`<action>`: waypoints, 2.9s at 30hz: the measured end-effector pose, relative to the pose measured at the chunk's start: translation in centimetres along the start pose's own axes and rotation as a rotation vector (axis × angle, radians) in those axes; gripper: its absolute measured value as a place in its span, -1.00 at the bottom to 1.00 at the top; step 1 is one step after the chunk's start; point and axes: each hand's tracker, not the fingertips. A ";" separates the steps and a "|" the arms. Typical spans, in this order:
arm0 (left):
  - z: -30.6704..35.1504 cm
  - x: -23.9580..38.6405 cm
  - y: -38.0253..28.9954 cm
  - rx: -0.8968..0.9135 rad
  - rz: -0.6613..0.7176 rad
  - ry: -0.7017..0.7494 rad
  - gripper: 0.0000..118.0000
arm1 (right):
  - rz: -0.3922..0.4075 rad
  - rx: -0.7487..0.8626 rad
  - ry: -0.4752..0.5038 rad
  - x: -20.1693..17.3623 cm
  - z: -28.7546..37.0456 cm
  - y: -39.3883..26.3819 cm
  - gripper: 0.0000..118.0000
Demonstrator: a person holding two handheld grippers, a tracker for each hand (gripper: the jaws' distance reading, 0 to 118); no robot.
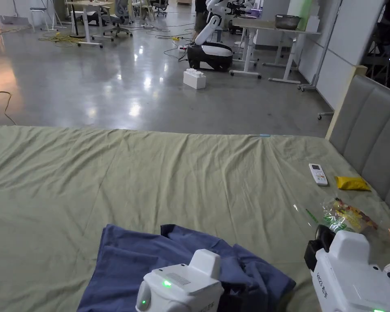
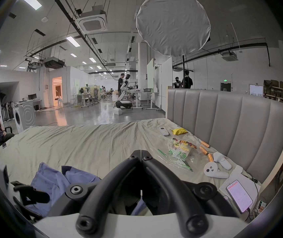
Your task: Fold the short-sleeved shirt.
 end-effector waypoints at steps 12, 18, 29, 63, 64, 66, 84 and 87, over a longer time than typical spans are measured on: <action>10.0 -7.5 3.0 0.383 0.068 0.440 -0.29 | 0.032 0.036 0.104 -4.7 0.0 1.4 -0.99; 13.7 -9.9 2.3 0.449 0.088 0.594 -0.90 | 0.057 0.076 0.128 -6.8 0.1 2.4 -0.99; 13.3 -14.2 0.2 0.327 0.198 0.656 -0.99 | 0.109 0.106 0.176 -9.4 -0.5 2.7 -0.99; -8.7 -27.6 1.7 -0.251 0.152 0.596 -0.29 | 0.134 -0.169 0.053 -3.9 -8.0 -5.1 -0.99; -8.6 -27.2 1.9 -0.263 0.139 0.590 -0.34 | 0.119 -0.191 0.060 -4.0 -8.2 -5.3 -0.99; -8.5 -28.2 2.1 -0.276 0.130 0.565 -0.77 | 0.116 -0.203 0.058 -4.1 -8.5 -5.4 -0.99; 1.7 -22.1 0.3 -0.063 0.213 0.477 -0.92 | 0.185 -0.750 0.121 -1.9 -16.4 -14.1 -0.09; 2.8 -20.0 0.1 -0.065 0.226 0.479 -0.92 | 0.251 -0.698 0.186 -3.3 -15.9 -13.7 -0.89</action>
